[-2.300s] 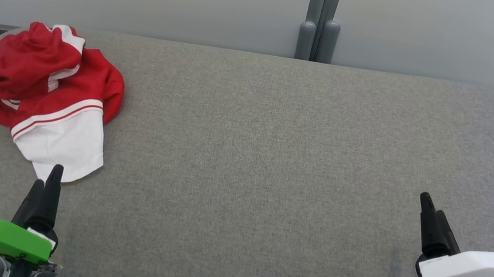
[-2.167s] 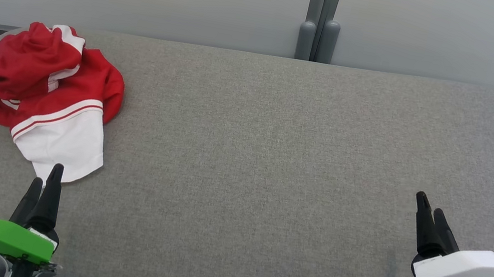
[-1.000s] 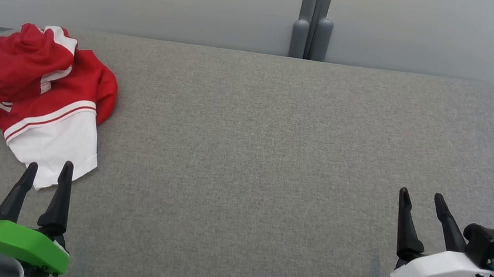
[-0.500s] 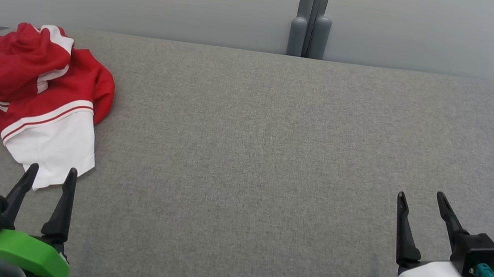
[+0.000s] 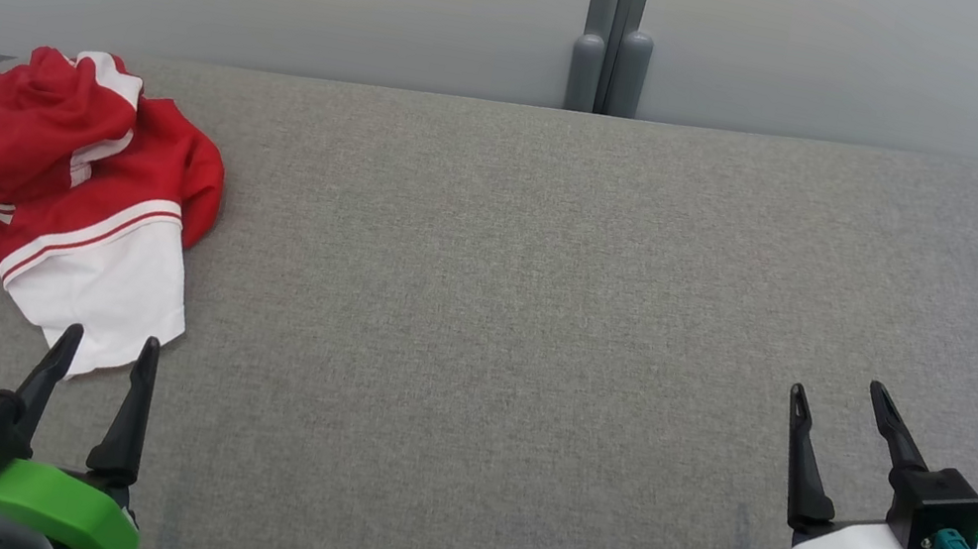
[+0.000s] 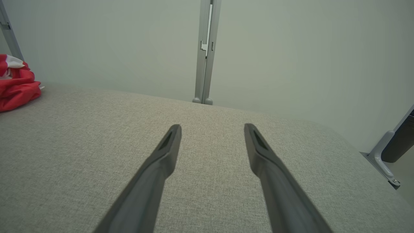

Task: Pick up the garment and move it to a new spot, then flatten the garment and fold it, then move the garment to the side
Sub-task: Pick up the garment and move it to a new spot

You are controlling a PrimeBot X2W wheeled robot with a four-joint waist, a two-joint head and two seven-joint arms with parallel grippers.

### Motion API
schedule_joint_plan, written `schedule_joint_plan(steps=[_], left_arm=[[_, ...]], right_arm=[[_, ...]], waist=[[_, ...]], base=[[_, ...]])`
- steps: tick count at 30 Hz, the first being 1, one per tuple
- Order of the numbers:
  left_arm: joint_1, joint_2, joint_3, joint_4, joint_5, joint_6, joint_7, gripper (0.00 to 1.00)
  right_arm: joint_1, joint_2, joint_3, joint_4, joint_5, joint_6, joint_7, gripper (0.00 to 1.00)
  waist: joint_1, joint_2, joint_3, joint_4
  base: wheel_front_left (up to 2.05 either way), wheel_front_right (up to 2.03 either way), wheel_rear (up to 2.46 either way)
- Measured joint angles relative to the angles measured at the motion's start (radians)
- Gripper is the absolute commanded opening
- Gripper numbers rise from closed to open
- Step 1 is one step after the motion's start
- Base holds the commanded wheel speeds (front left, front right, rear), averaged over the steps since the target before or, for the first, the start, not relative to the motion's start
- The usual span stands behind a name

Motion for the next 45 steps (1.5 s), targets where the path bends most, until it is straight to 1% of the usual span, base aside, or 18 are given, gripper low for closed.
schedule_joint_plan(steps=[6, 9, 12, 17, 20, 24, 28, 32, 33, 39, 45], left_arm=[[-0.001, -0.008, -0.006, 0.01, 0.01, -0.003, 0.0, 1.0], [-0.001, -0.013, -0.004, 0.015, 0.017, -0.007, 0.0, 1.0], [-0.002, -0.019, 0.01, 0.016, 0.017, -0.008, 0.0, 1.0], [0.003, -0.018, 0.067, 0.016, 0.017, -0.008, 0.0, 1.0], [0.023, -0.018, 0.075, 0.016, 0.017, -0.008, 0.0, 1.0], [0.034, -0.019, 0.076, 0.023, 0.019, -0.008, 0.0, 1.0], [0.034, -0.019, 0.064, 0.026, 0.019, -0.008, 0.0, 1.0], [0.034, -0.017, 0.1, 0.022, 0.016, -0.01, 0.0, 1.0], [0.034, -0.016, 0.121, 0.021, 0.003, -0.01, 0.0, 1.0], [0.008, -0.016, 0.154, 0.006, -0.045, -0.01, 0.0, 1.0], [-0.109, 0.011, 0.162, 0.008, -0.107, -0.011, 0.013, 1.0]], right_arm=[[0.0, 0.0, 0.0, -0.01, -0.007, 0.002, 0.0, 1.0], [0.0, 0.0, 0.008, -0.018, -0.009, 0.012, 0.0, 1.0], [-0.002, 0.001, 0.032, -0.021, -0.018, 0.032, 0.0, 1.0], [-0.028, 0.013, 0.088, -0.014, -0.038, 0.073, 0.0, 1.0], [-0.051, 0.022, 0.104, -0.011, -0.045, 0.087, 0.0, 1.0], [-0.055, 0.04, 0.104, -0.006, -0.045, 0.088, 0.0, 1.0], [-0.055, 0.041, 0.092, -0.006, -0.045, 0.082, 0.0, 1.0], [-0.055, 0.05, 0.108, -0.006, -0.052, 0.084, 0.0, 1.0], [-0.059, 0.053, 0.113, -0.006, -0.053, 0.084, 0.0, 1.0], [-0.077, 0.052, 0.112, -0.02, -0.066, 0.084, -0.001, 1.0], [-0.126, 0.041, 0.112, -0.046, -0.087, 0.084, -0.002, 1.0]], waist=[[0.0, 0.0, -0.001, 0.013], [0.0, 0.0, -0.001, 0.035], [0.0, 0.0, -0.002, 0.065], [0.0, 0.0, -0.004, 0.125], [0.0, 0.0, -0.007, 0.164], [0.0, 0.0, -0.011, 0.217], [0.0, 0.0, -0.013, 0.272], [0.0, 0.0, -0.01, 0.317], [0.0, 0.0, -0.003, 0.329], [0.0, 0.0, 0.041, 0.333], [0.0, 0.0, 0.108, 0.32]], base=[[0.0, 0.0, 0.0], [0.0, 0.0, 0.0], [0.0, 0.0, 0.0], [0.0, 0.0, 0.0], [0.0, 0.0, 0.0], [0.0, 0.0, 0.0], [0.0, 0.0, 0.0], [0.0, 0.0, 0.0], [0.0, 0.0, 0.0], [0.0, 0.0, 0.0], [0.0, 0.0, 0.0]])
